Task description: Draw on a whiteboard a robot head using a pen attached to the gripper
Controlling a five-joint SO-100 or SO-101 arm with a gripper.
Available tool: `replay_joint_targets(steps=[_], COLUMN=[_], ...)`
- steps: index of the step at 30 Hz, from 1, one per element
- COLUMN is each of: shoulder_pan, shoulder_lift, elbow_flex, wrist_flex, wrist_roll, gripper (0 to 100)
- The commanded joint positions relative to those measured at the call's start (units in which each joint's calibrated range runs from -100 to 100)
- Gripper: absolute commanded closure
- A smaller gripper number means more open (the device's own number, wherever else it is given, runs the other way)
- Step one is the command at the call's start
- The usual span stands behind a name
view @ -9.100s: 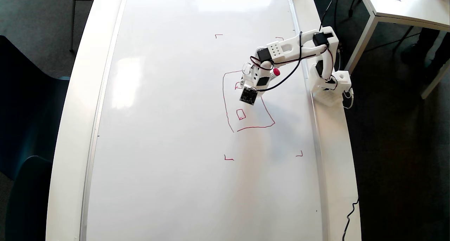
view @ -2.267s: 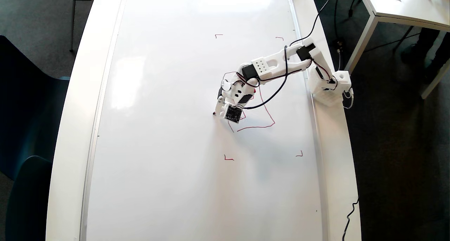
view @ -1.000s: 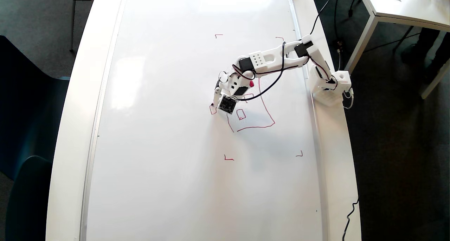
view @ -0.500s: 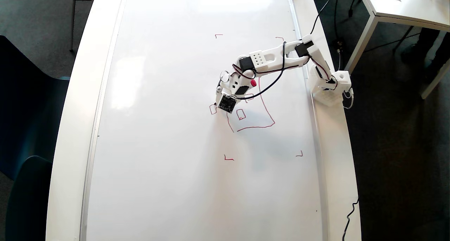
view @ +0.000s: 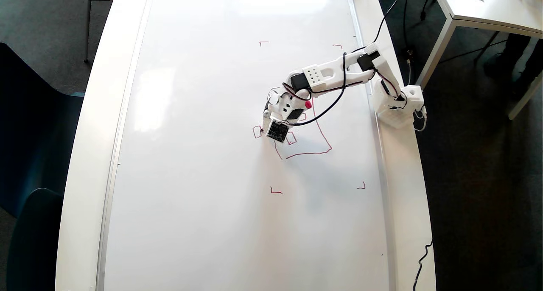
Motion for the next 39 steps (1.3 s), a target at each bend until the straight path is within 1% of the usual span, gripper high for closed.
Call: replay_joint_targets(steps=[1,11,16,20,25,32,39], shoulder_pan=[0.21,0.95,0.73,0.65,-0.38,-1.92,-2.07], shoulder_lift=[-1.58,-2.08,-7.7,-11.39,-20.11,-35.12,-52.73], elbow_flex=[-0.43,-9.41,-8.69,-6.78,2.39,17.91,40.79], wrist_flex=[0.71,1.31,1.4,4.35,7.83,8.96,8.0], wrist_roll=[-0.16,0.22,0.27,0.32,0.32,0.32,0.22], gripper=[99,99,99,99,99,99,99])
